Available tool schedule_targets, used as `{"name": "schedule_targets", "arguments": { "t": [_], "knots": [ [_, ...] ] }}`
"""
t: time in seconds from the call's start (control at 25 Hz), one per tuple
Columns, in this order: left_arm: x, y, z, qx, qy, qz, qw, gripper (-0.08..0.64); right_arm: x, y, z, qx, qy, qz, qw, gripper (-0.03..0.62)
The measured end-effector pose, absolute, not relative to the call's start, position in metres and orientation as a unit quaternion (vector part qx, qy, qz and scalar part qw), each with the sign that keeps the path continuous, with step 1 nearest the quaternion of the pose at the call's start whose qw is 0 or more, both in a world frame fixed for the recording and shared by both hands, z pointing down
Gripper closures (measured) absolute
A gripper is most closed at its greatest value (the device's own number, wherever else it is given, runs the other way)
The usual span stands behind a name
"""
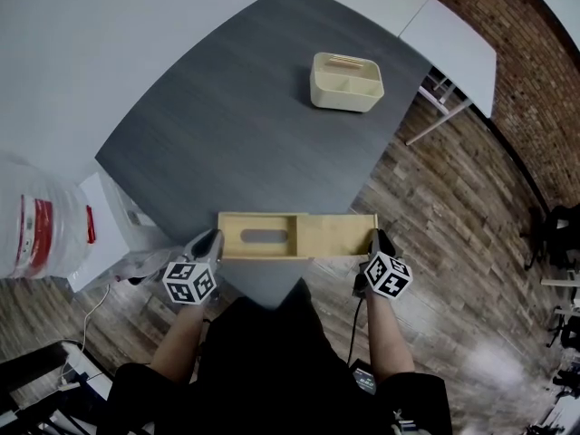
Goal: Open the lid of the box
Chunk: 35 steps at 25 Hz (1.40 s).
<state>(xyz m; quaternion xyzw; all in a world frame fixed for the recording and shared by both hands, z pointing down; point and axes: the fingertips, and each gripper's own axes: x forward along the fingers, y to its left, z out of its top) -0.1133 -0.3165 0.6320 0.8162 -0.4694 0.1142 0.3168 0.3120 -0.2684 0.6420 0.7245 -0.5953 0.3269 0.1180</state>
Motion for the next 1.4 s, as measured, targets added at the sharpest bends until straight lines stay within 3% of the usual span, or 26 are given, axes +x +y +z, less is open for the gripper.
{"name": "schedule_targets", "arguments": {
  "t": [0.16,0.36,0.48,0.76,0.88,1.12,1.4],
  "knots": [
    [-0.111,-0.317,0.633,0.825,-0.459,0.111,0.31,0.517,0.32,-0.266,0.637,0.74,-0.588,0.309,0.104,0.431],
    [-0.108,-0.325,0.621,0.844,-0.451,0.093,0.274,0.514,0.311,-0.269,0.611,0.753,-0.602,0.243,0.109,0.42],
    [-0.104,-0.33,0.599,0.863,-0.441,0.067,0.237,0.476,0.289,-0.273,0.586,0.747,-0.623,0.211,0.096,0.422],
    [-0.09,-0.325,0.542,0.899,-0.41,0.008,0.155,0.474,0.228,-0.263,0.528,0.688,-0.712,0.121,0.072,0.493],
    [-0.088,-0.31,0.527,0.903,-0.409,-0.004,0.132,0.539,0.212,-0.256,0.526,0.652,-0.746,0.115,0.072,0.52],
    [-0.087,-0.272,0.512,0.903,-0.416,-0.015,0.105,0.56,0.209,-0.24,0.521,0.613,-0.778,0.116,0.077,0.58],
    [-0.063,-0.216,0.503,0.893,-0.439,-0.024,0.093,0.56,0.234,-0.186,0.511,0.586,-0.8,0.085,0.091,0.589]
  ]
}}
